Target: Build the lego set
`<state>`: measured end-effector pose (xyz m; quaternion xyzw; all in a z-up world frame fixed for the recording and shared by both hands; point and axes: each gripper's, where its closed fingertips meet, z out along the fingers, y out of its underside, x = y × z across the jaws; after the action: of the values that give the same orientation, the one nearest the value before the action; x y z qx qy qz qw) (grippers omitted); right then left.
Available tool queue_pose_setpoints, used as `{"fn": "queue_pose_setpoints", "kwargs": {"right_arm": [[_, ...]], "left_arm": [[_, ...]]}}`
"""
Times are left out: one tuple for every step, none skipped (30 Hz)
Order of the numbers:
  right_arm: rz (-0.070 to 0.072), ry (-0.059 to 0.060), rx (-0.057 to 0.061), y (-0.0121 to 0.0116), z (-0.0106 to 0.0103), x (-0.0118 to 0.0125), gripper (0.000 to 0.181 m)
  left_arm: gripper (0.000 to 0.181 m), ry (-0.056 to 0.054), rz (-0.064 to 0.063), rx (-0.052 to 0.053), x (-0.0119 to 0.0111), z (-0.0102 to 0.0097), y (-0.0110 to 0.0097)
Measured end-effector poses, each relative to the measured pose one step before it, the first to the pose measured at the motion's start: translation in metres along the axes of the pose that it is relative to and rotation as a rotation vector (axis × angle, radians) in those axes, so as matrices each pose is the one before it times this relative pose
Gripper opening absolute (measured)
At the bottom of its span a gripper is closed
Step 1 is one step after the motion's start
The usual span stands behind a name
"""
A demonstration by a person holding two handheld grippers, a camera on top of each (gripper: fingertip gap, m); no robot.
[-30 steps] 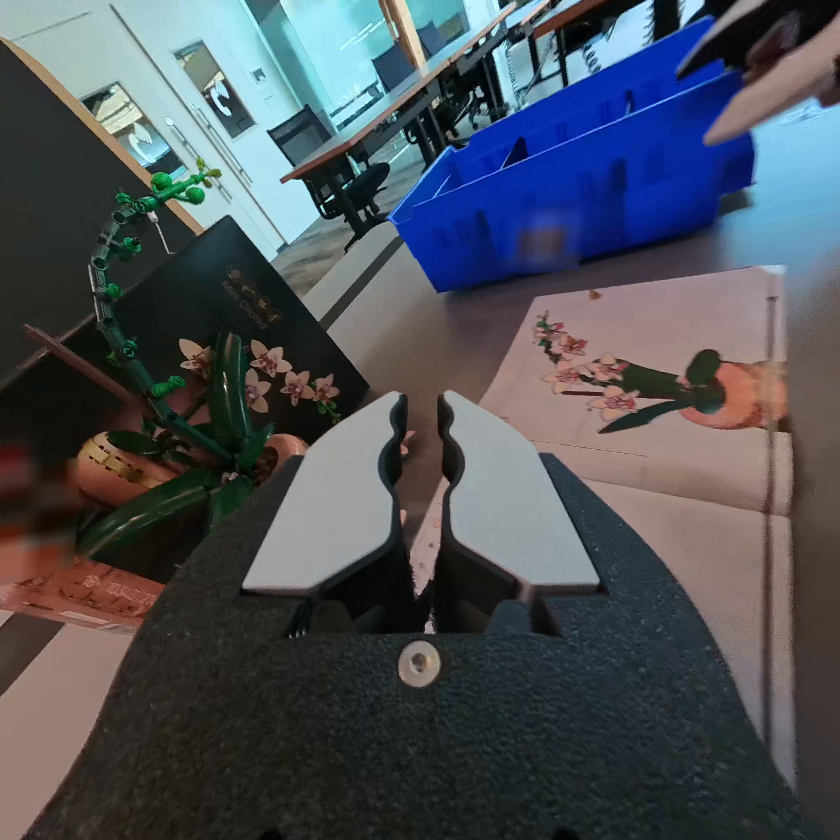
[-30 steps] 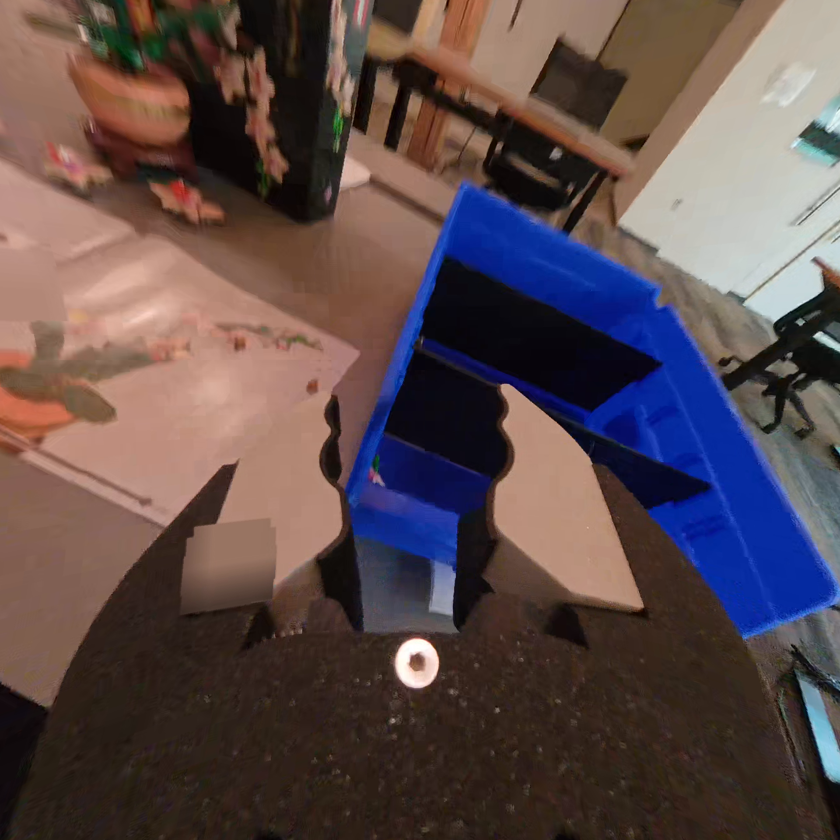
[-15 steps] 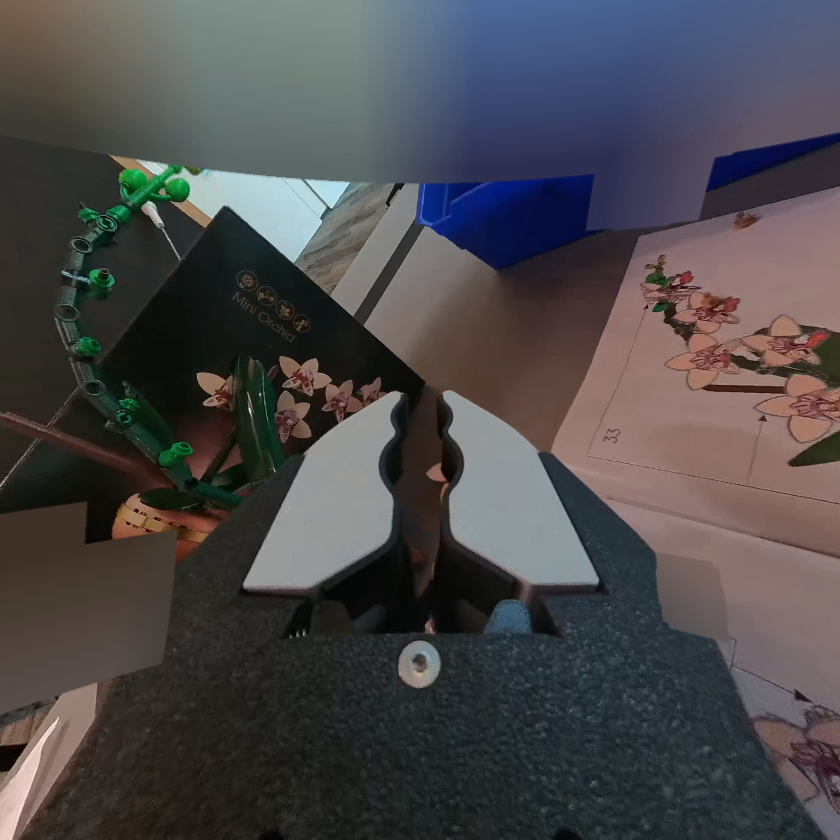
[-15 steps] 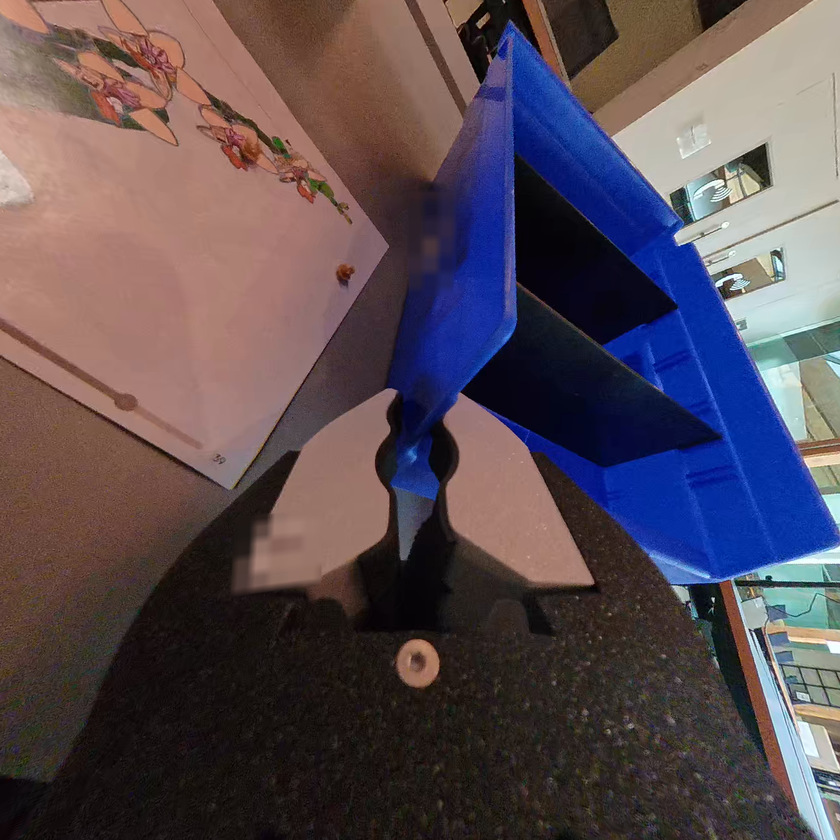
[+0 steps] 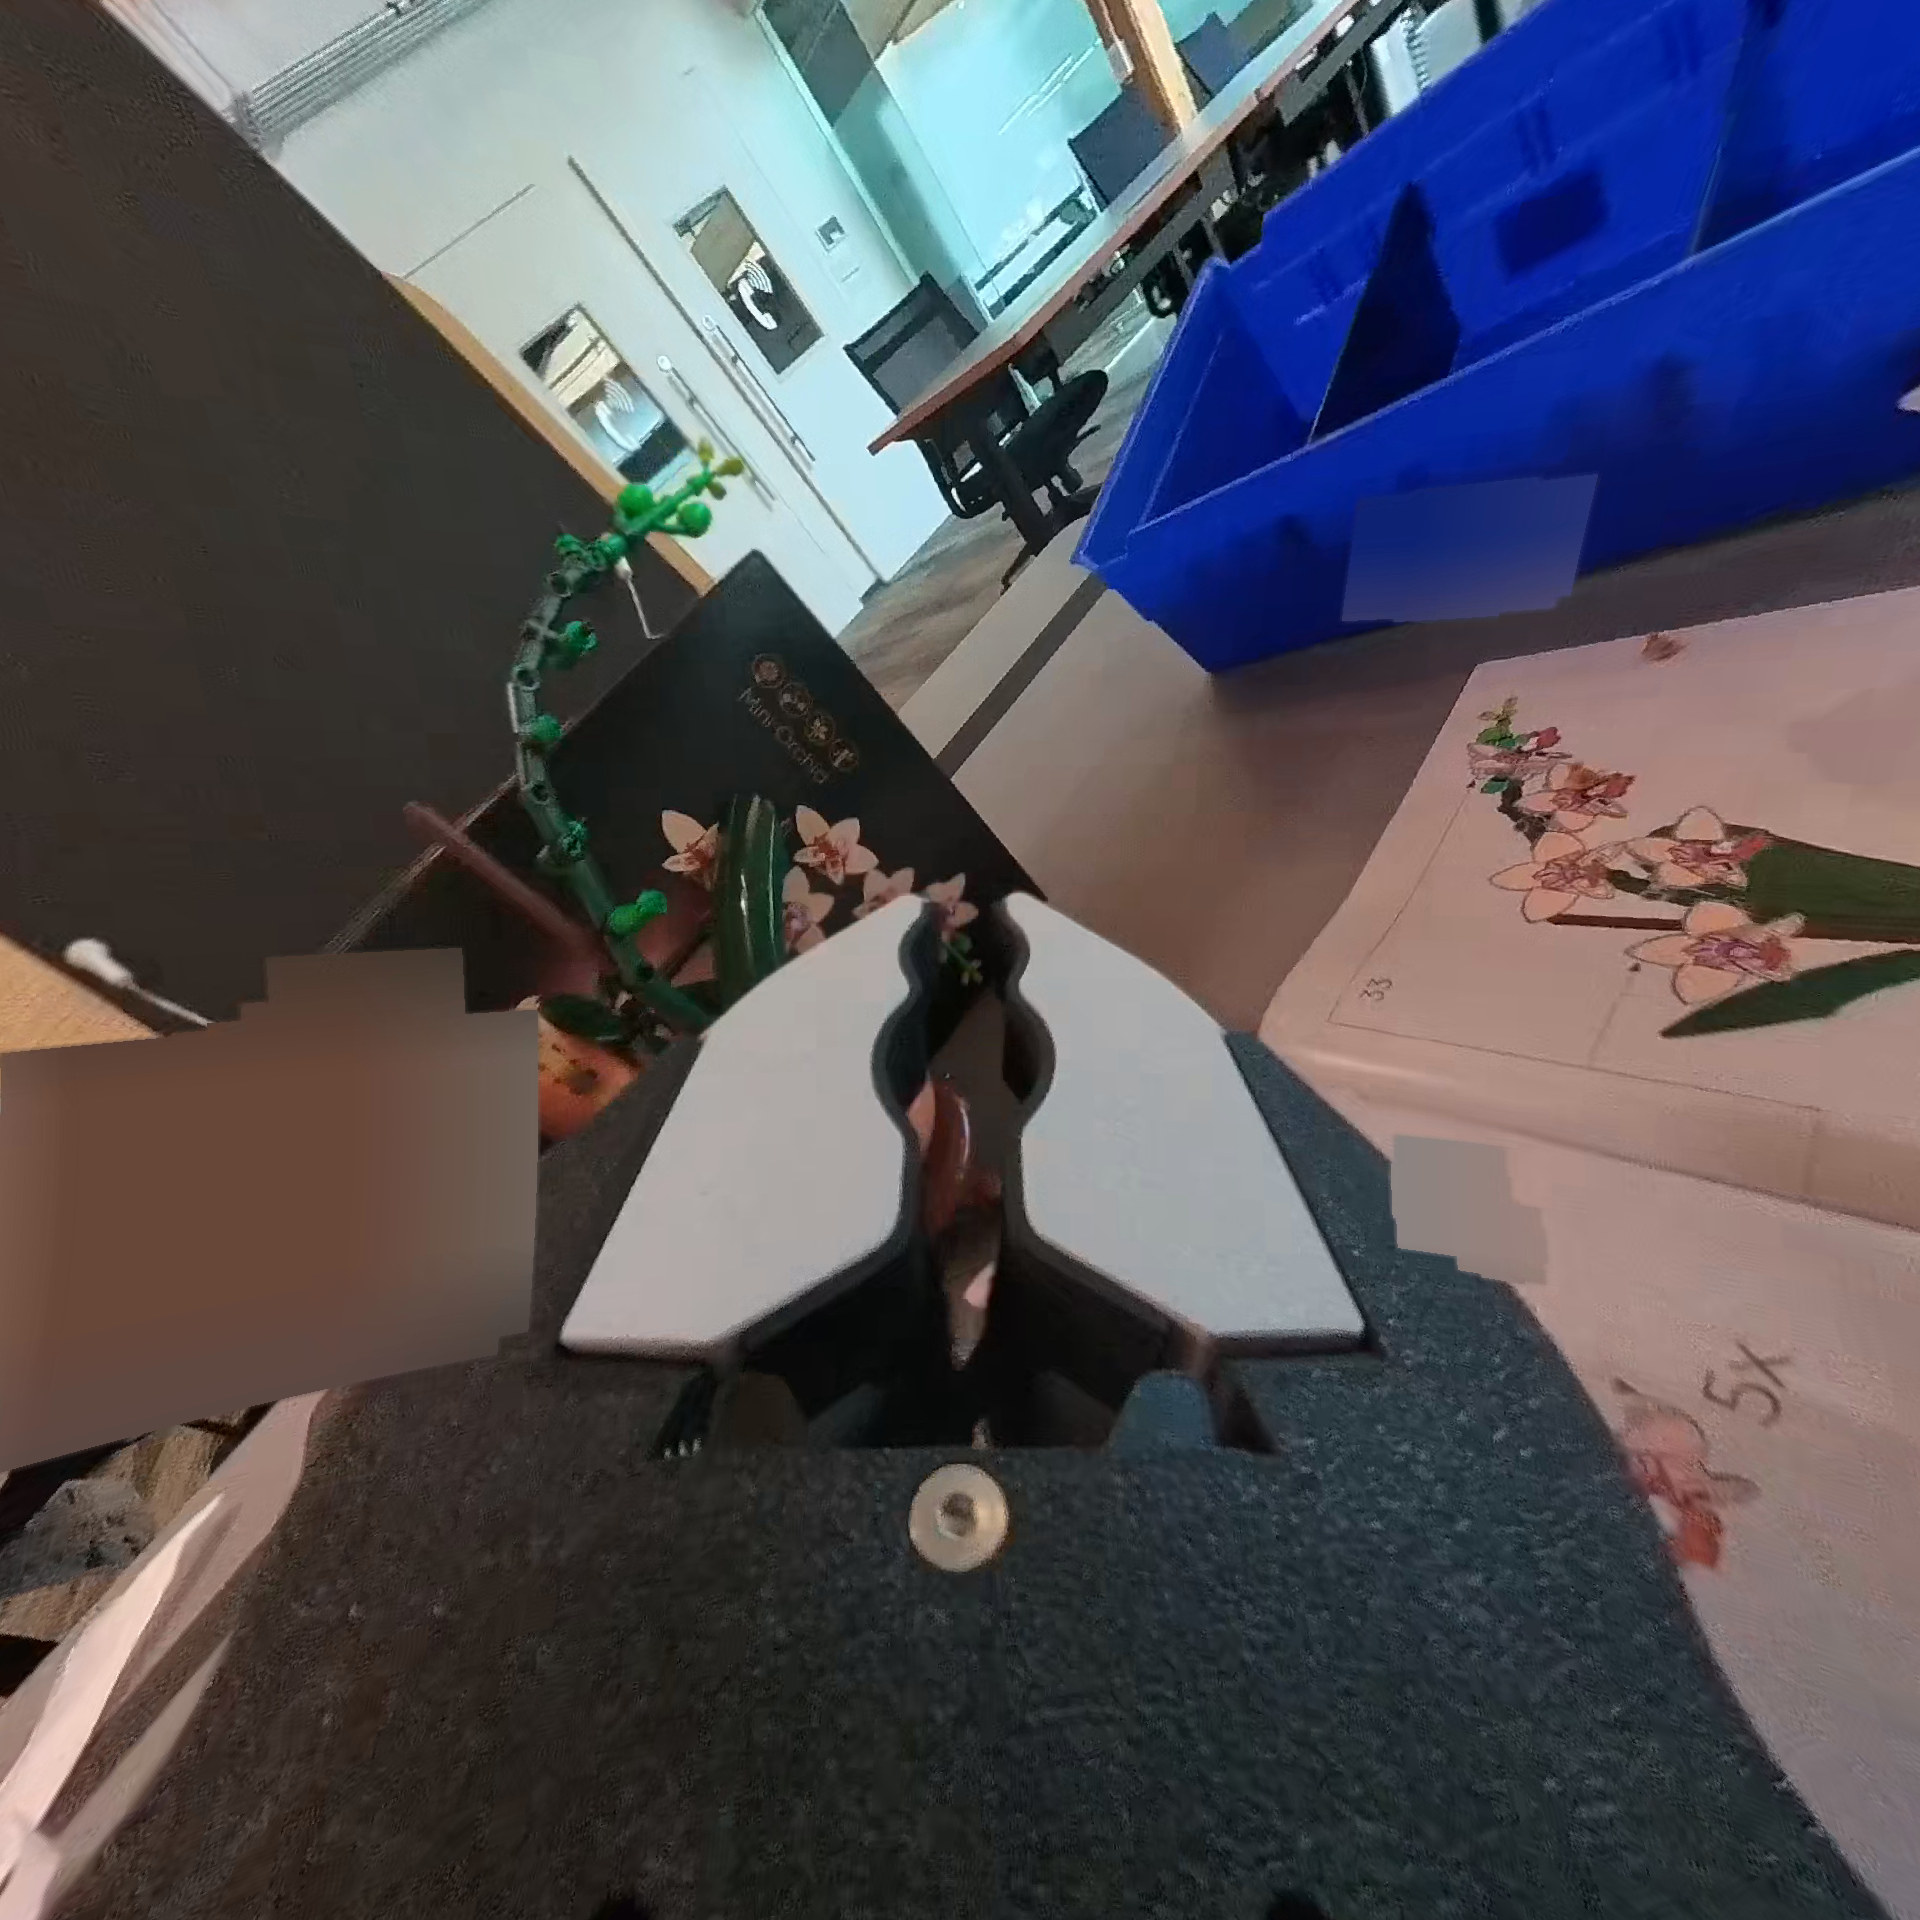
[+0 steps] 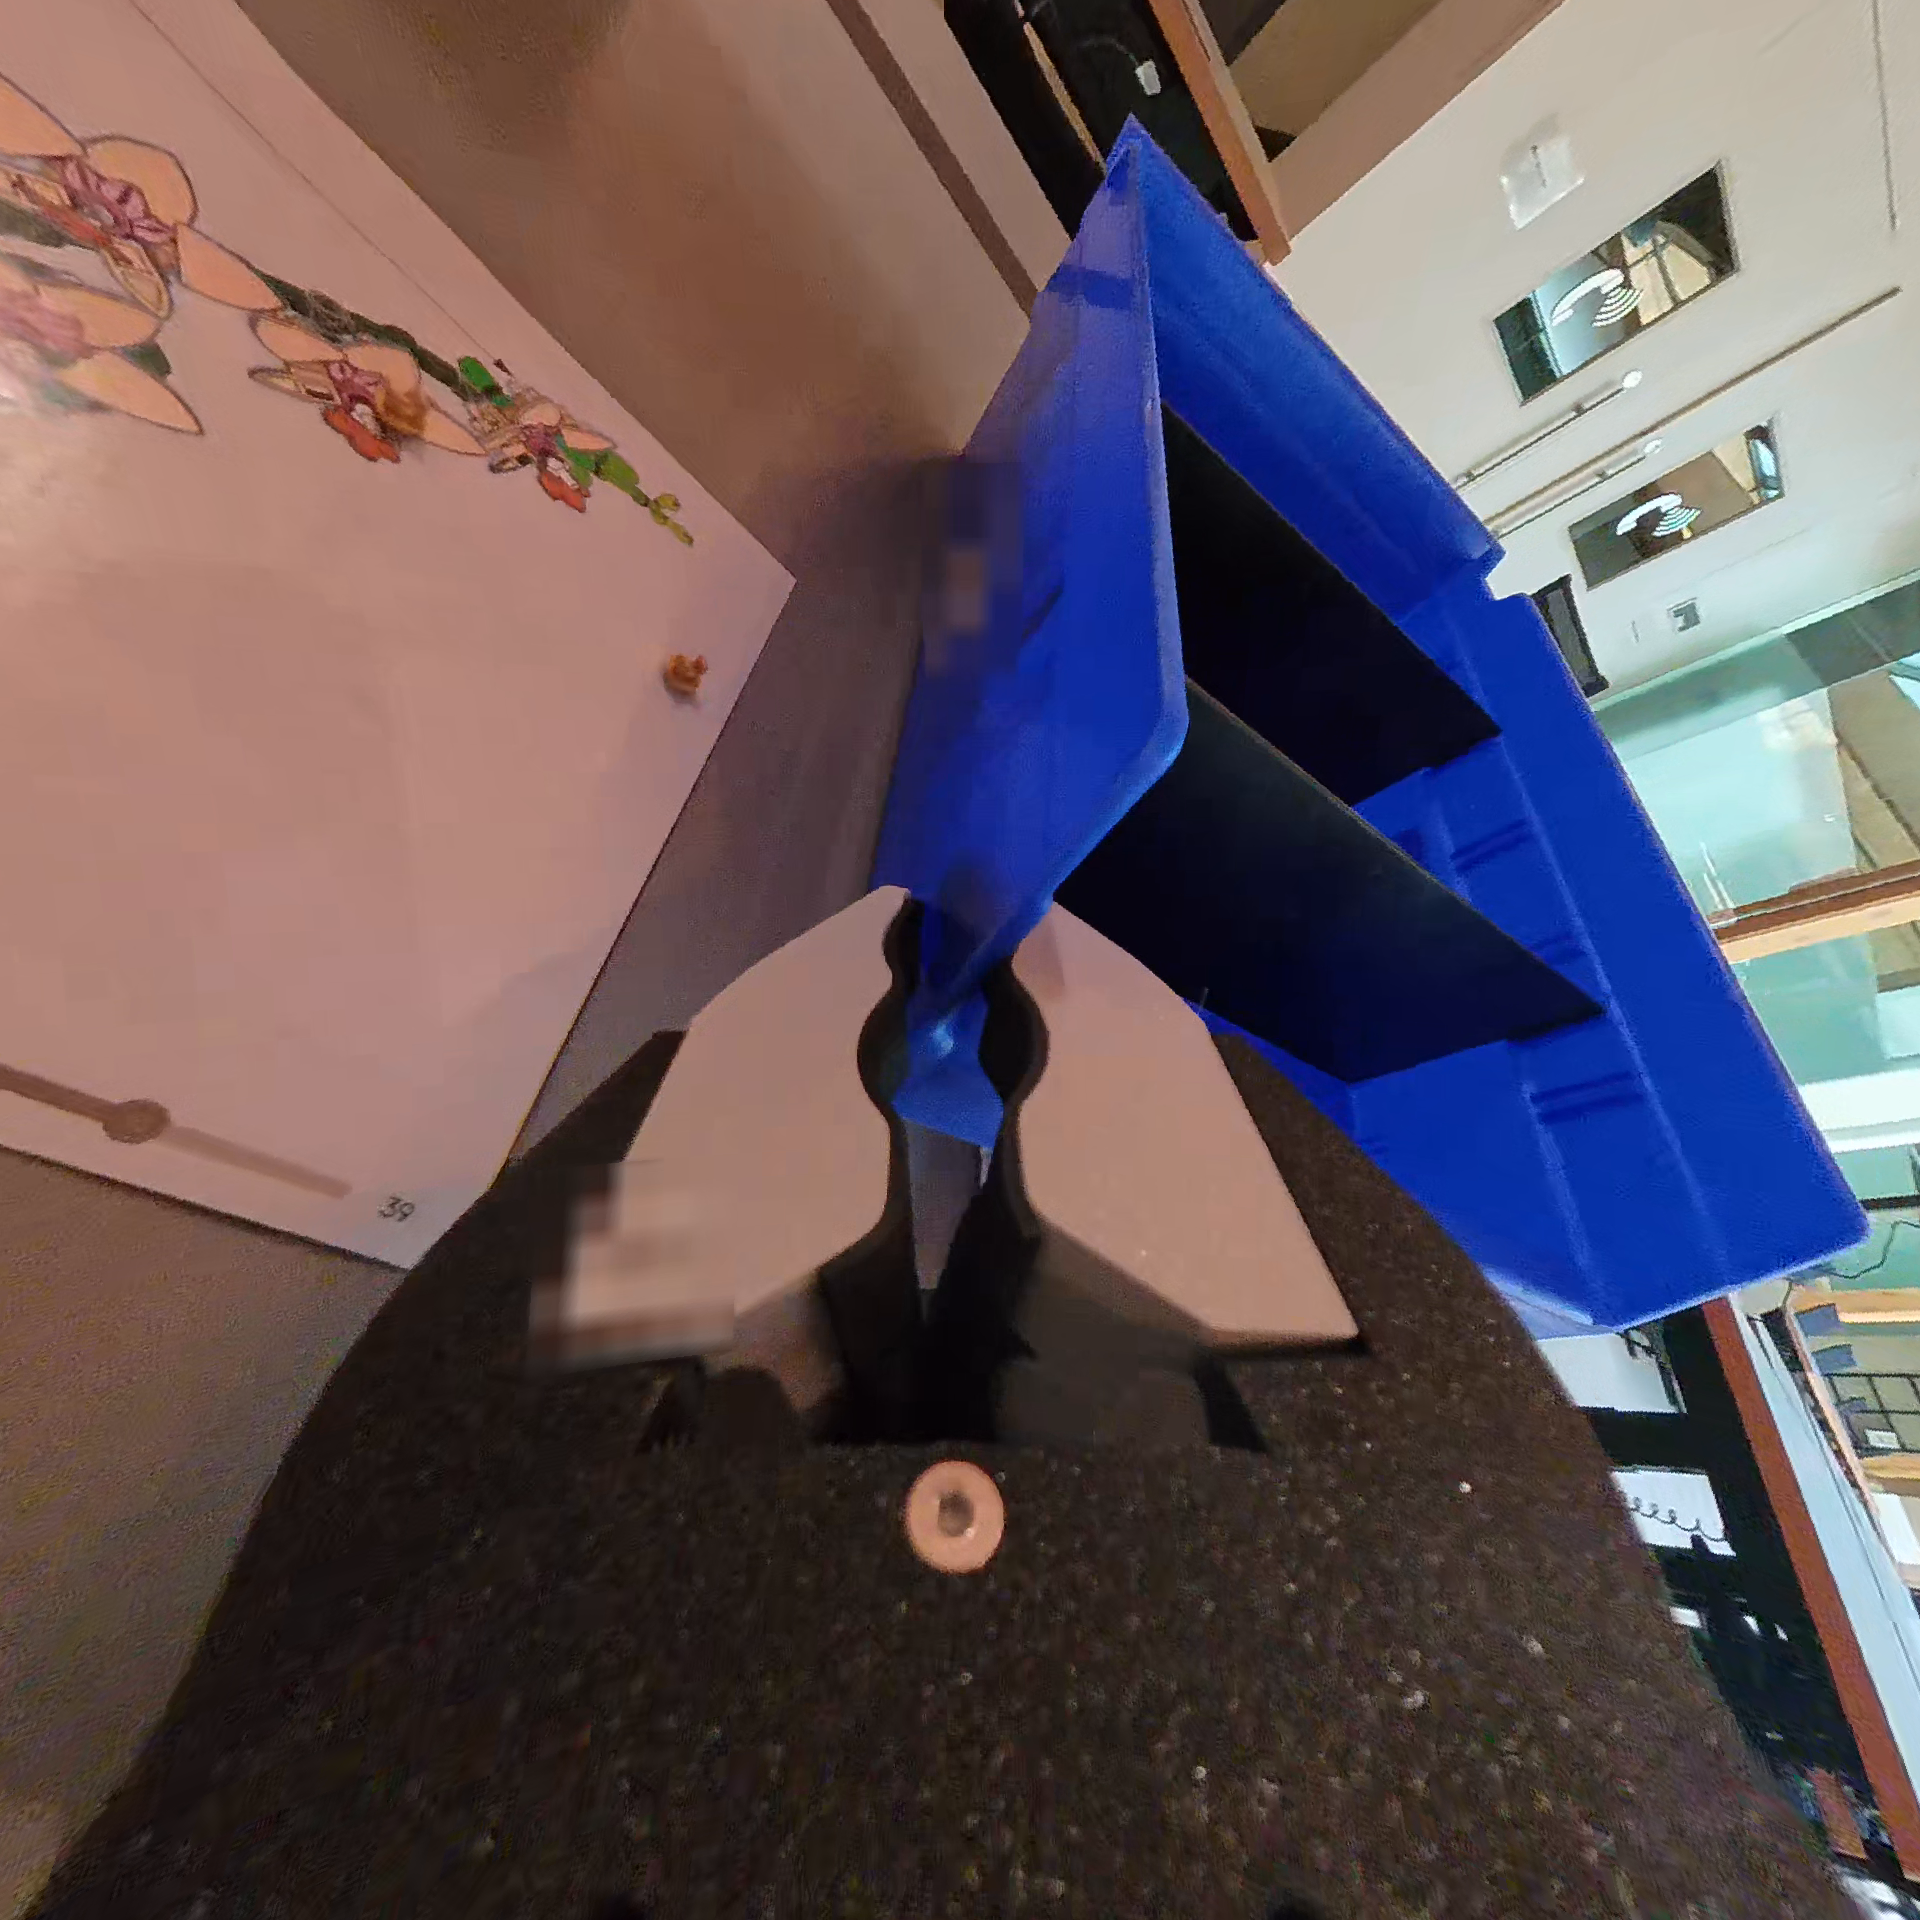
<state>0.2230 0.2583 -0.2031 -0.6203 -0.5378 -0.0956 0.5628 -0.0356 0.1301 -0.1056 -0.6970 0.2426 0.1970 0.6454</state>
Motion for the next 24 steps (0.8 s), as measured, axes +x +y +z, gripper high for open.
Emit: {"fn": "queue_pose_setpoints", "kwargs": {"right_arm": [[0.0213,-0.0078,0.0036,0.00004,0.00024,0.00067,0.009],[0.0278,-0.0125,0.0019,0.00005,0.00042,0.00023,0.01],[0.03,-0.0127,-0.0009,0.0005,0.00072,0.00009,0.01],[0.0285,-0.006,0.0085,-0.00041,0.00028,0.00123,0.011],[0.0332,0.0005,0.0126,-0.0012,-0.00029,0.00254,0.011],[0.0283,-0.0027,0.0,0.00021,0.00036,0.00216,0.011],[0.0232,-0.0019,-0.0056,0.00107,0.00066,0.00184,0.011],[0.0136,0.0069,-0.0022,0.00051,0.00019,0.00248,0.012],[0.0055,0.0225,0.0109,-0.0012,-0.00088,0.0039,0.014],[0.0004,0.0415,0.0239,-0.00341,-0.00267,0.00618,0.02],[0.0039,0.0479,0.038,-0.0063,-0.00529,0.00717,0.032],[0.0142,0.0366,0.046,-0.00838,-0.00659,0.00628,0.038],[0.0275,0.0249,0.0395,-0.00891,-0.00681,0.00576,0.044],[0.0451,0.0058,0.0347,-0.01024,-0.00675,0.00404,0.049],[0.0643,-0.0194,0.0506,-0.01419,-0.00682,0.00068,0.057],[0.0861,-0.0306,0.0617,-0.01678,-0.00674,-0.00189,0.063],[0.101,-0.0464,0.0662,-0.01832,-0.00477,-0.00557,0.07],[0.1082,-0.0744,0.0717,-0.01959,-0.00175,-0.01112,0.076],[0.114,-0.0981,0.0777,-0.01992,0.00163,-0.01627,0.081],[0.1033,-0.1205,0.0727,-0.01644,0.00402,-0.02061,0.087],[0.088,-0.1191,0.0745,-0.01359,0.0054,-0.02078,0.092],[0.0615,-0.1214,0.0866,-0.01135,0.00556,-0.02094,0.095],[0.0485,-0.0976,0.0914,-0.00865,0.00583,-0.01789,0.098],[0.0505,-0.0661,0.0816,-0.00538,0.00603,-0.01363,0.102]], "left_arm": [[0.009,-0.0133,-0.0052,0.0073,-0.00111,-0.01166,0.00047],[0.009,-0.017,-0.002,0.0108,-0.00152,-0.01177,0.00072],[0.01,-0.011,-0.0086,0.0081,-0.00109,-0.01119,0.00132],[0.011,-0.0019,-0.0217,0.005,-0.00011,-0.01064,0.00215],[0.012,-0.0008,-0.0352,0.0095,-0.00042,-0.01058,0.00236],[0.014,0.0006,-0.049,0.0211,-0.00064,-0.01075,0.00125],[0.016,0.0012,-0.063,0.0294,-0.00132,-0.01093,-0.00007],[0.018,-0.0014,-0.0748,0.0315,-0.00232,-0.01096,-0.00078],[0.023,-0.0032,-0.0832,0.0298,-0.0035,-0.01095,-0.00093],[0.03,-0.0006,-0.0821,0.0256,-0.00424,-0.01078,-0.00085],[0.039,-0.0006,-0.0724,0.0205,-0.00506,-0.01076,-0.0005],[0.049,-0.0064,-0.0492,0.0101,-0.00621,-0.0105,-0.00008],[0.058,-0.005,-0.0099,-0.0021,-0.00565,-0.00964,0.00055],[0.069,-0.0063,0.0252,-0.008,-0.00529,-0.00881,0.00087],[0.083,-0.014,0.0412,-0.0041,-0.00572,-0.00793,0.00032],[0.097,-0.0209,0.0365,0.0063,-0.00625,-0.0073,-0.00088],[0.107,-0.022,0.0171,0.0179,-0.00611,-0.00692,-0.00193],[0.114,-0.0209,-0.0095,0.0291,-0.00569,-0.00637,-0.00283],[0.117,-0.0194,-0.0265,0.0413,-0.00474,-0.00607,-0.00365],[0.117,-0.0145,-0.0256,0.0547,-0.00315,-0.00581,-0.00428],[0.116,-0.0061,-0.0152,0.0595,-0.00093,-0.00557,-0.00462],[0.113,0.007,-0.0018,0.0418,0.00171,-0.00453,-0.00329],[0.109,0.0137,0.0156,0.009,0.00296,-0.00289,-0.00022],[0.107,0.0029,0.0291,-0.0178,0.00122,-0.00096,0.00323]]}}
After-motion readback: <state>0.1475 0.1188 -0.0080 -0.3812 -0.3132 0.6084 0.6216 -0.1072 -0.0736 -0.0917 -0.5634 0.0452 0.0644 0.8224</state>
